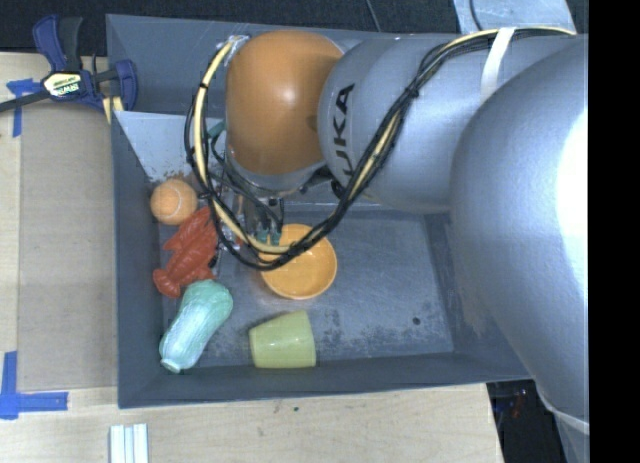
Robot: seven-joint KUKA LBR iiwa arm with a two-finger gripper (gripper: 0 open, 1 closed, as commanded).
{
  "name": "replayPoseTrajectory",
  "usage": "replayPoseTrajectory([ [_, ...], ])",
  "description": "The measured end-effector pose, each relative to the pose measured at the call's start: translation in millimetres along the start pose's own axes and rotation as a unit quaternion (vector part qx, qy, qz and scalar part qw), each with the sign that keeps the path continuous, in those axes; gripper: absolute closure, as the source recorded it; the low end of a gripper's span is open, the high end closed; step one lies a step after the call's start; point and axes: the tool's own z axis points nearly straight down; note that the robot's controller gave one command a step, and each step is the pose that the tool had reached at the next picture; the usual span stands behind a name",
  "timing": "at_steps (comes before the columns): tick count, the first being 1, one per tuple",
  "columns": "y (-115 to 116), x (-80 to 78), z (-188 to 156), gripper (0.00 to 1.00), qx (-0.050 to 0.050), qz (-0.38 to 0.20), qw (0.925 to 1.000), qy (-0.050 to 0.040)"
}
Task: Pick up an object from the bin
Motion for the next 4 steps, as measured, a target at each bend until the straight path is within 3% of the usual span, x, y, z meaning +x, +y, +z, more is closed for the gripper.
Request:
replayPoseTrajectory([
  [1, 0, 0.0, 0, 0.0, 0.0, 0.0, 1.0, 0.0],
  [2, -9, -3.9, 29, 0.0, 0.0, 0.264, 0.9645, 0.0003],
  [3, 7, -6.5, 34, 0.0, 0.0, 0.165, 0.9864, -0.0013],
  [4, -2, -3.2, -54, 0.0, 0.0, 0.24, 0.9708, -0.0007],
])
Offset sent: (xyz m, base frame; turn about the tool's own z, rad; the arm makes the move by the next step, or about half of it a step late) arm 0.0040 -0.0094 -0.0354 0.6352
